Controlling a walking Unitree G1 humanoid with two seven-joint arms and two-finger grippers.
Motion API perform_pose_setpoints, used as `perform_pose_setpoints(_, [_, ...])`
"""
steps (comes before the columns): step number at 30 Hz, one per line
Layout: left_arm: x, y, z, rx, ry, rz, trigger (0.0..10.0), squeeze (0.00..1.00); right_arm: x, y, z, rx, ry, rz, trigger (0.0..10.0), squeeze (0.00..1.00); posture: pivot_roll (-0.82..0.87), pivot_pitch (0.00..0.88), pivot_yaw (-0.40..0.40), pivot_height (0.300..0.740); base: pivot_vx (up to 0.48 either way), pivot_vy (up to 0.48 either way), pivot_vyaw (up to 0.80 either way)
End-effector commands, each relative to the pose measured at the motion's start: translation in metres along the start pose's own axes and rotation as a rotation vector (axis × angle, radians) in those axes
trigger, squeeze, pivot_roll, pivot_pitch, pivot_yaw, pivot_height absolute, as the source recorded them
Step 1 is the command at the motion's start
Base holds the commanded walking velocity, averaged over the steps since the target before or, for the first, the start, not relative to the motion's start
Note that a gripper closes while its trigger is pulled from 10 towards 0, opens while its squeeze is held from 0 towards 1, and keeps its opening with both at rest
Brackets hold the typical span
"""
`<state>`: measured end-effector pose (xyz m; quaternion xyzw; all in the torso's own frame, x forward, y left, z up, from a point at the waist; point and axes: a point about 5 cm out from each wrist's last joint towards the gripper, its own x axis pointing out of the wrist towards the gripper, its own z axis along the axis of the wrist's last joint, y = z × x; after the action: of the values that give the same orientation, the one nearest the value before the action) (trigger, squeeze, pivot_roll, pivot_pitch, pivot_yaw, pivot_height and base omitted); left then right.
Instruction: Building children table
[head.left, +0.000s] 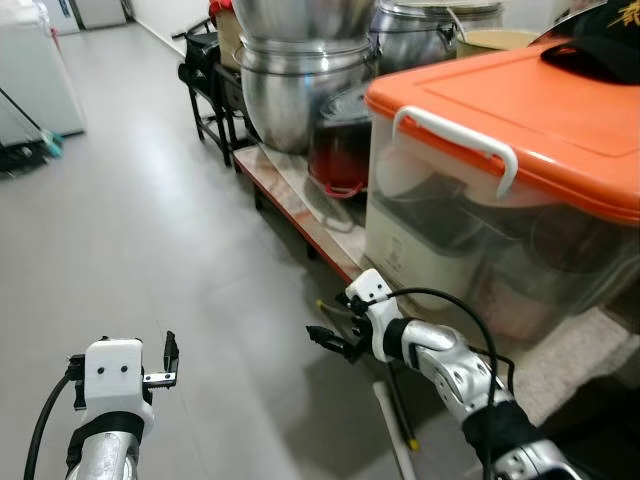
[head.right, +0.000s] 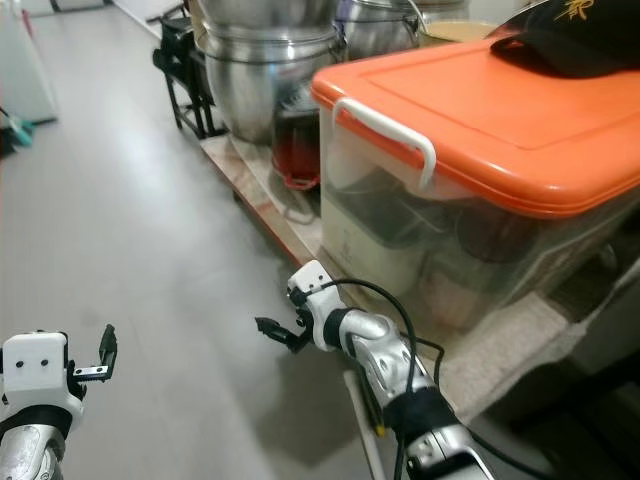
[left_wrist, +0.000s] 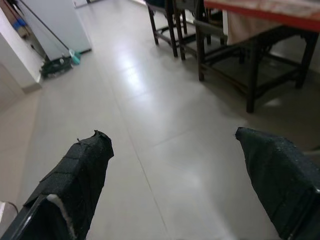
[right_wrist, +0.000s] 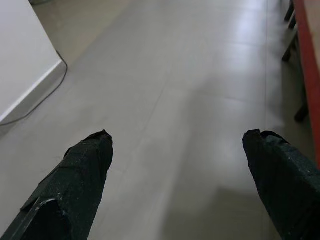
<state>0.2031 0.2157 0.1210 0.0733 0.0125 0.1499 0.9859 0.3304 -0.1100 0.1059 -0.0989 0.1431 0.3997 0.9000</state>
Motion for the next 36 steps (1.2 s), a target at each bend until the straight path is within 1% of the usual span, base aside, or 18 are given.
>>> perform_pose_setpoints(1, [-0.003, 0.003, -0.007, 0.01, 0.027, 0.004, 10.0, 0.0, 0.003, 0.003, -0.004, -0.019, 0.012, 0.007, 10.0, 0.0, 0.06, 0.14, -0.013, 0.74, 0.0, 0.0, 0.0])
perform_pose_setpoints(2, [-0.005, 0.002, -0.011, 0.007, 0.041, 0.007, 10.0, 0.0, 0.003, 0.003, -0.016, -0.026, 0.059, 0.01, 10.0, 0.0, 0.07, 0.138, -0.032, 0.74, 0.0, 0.0, 0.0])
perform_pose_setpoints(3, [-0.005, 0.002, -0.011, 0.007, 0.041, 0.007, 10.0, 0.0, 0.003, 0.003, -0.016, -0.026, 0.059, 0.01, 10.0, 0.0, 0.07, 0.138, -0.032, 0.74, 0.0, 0.0, 0.0])
perform_pose_setpoints(4, [-0.007, 0.0, -0.013, 0.005, 0.051, 0.009, 10.0, 0.0, 0.001, 0.003, -0.029, -0.018, 0.107, 0.029, 10.0, 0.0, 0.06, 0.135, -0.035, 0.74, 0.0, 0.0, 0.0])
perform_pose_setpoints(5, [-0.007, 0.0, -0.013, 0.005, 0.051, 0.009, 10.0, 0.0, 0.001, 0.003, -0.029, -0.018, 0.107, 0.029, 10.0, 0.0, 0.06, 0.135, -0.035, 0.74, 0.0, 0.0, 0.0])
perform_pose_setpoints(8, [-0.01, -0.003, -0.017, -0.003, 0.067, 0.015, 10.0, 0.0, -0.011, 0.006, -0.058, 0.04, 0.198, 0.116, 10.0, 0.0, 0.06, 0.13, -0.039, 0.74, 0.0, 0.0, 0.0])
perform_pose_setpoints(11, [-0.011, -0.003, -0.018, -0.004, 0.07, 0.016, 10.0, 0.0, -0.016, 0.008, -0.063, 0.054, 0.213, 0.156, 10.0, 0.0, 0.06, 0.127, -0.038, 0.74, 0.0, 0.0, 0.0])
perform_pose_setpoints(14, [-0.009, -0.002, -0.019, -0.004, 0.07, 0.018, 10.0, 0.0, -0.027, 0.006, -0.078, 0.077, 0.263, 0.207, 10.0, 0.0, 0.05, 0.122, -0.038, 0.74, 0.0, 0.0, 0.0])
perform_pose_setpoints(18, [-0.008, -0.002, -0.019, -0.001, 0.067, 0.018, 10.0, 0.0, -0.034, 0.003, -0.086, 0.07, 0.291, 0.201, 10.0, 0.0, 0.05, 0.122, -0.038, 0.74, 0.0, 0.0, 0.0])
perform_pose_setpoints(22, [-0.008, -0.001, -0.018, 0.002, 0.062, 0.016, 10.0, 0.0, -0.047, 0.0, -0.096, 0.081, 0.321, 0.236, 10.0, 0.0, 0.05, 0.116, -0.033, 0.74, 0.0, 0.0, 0.0])
perform_pose_setpoints(24, [-0.008, -0.001, -0.018, 0.002, 0.062, 0.016, 10.0, 0.0, -0.047, 0.0, -0.096, 0.081, 0.321, 0.236, 10.0, 0.0, 0.05, 0.116, -0.033, 0.74, 0.0, 0.0, 0.0])
perform_pose_setpoints(25, [-0.008, -0.001, -0.019, 0.005, 0.063, 0.013, 10.0, 0.0, -0.054, 0.002, -0.101, 0.087, 0.347, 0.283, 10.0, 0.0, 0.05, 0.116, -0.028, 0.74, 0.0, 0.0, 0.0])
perform_pose_setpoints(26, [-0.008, -0.001, -0.019, 0.005, 0.063, 0.013, 10.0, 0.0, -0.054, 0.002, -0.101, 0.087, 0.347, 0.283, 10.0, 0.0, 0.05, 0.116, -0.028, 0.74, 0.0, 0.0, 0.0])
perform_pose_setpoints(27, [-0.007, -0.002, -0.019, 0.006, 0.063, 0.012, 10.0, 0.0, -0.061, 0.002, -0.107, 0.059, 0.384, 0.284, 10.0, 0.0, 0.05, 0.116, -0.028, 0.74, 0.0, 0.0, 0.0])
perform_pose_setpoints(28, [-0.006, -0.003, -0.018, 0.006, 0.062, 0.011, 10.0, 0.0, -0.064, -0.003, -0.111, 0.037, 0.391, 0.219, 10.0, 0.0, 0.05, 0.114, -0.032, 0.74, 0.0, 0.0, 0.0])
perform_pose_setpoints(31, [-0.006, -0.003, -0.018, 0.006, 0.061, 0.012, 10.0, 0.0, -0.066, -0.006, -0.113, 0.021, 0.392, 0.168, 10.0, 0.0, 0.05, 0.114, -0.032, 0.74, 0.0, 0.0, 0.0])
perform_pose_setpoints(34, [-0.006, -0.003, -0.017, 0.009, 0.06, 0.007, 10.0, 0.0, -0.07, -0.02, -0.102, 0.122, 0.221, -0.016, 10.0, 0.0, 0.06, 0.12, -0.029, 0.74, 0.0, 0.0, 0.0])
perform_pose_setpoints(36, [-0.006, -0.003, -0.018, 0.01, 0.061, 0.007, 10.0, 0.0, -0.073, -0.022, -0.099, 0.136, 0.181, -0.046, 10.0, 0.0, 0.06, 0.12, -0.029, 0.74, 0.0, 0.0, 0.0])
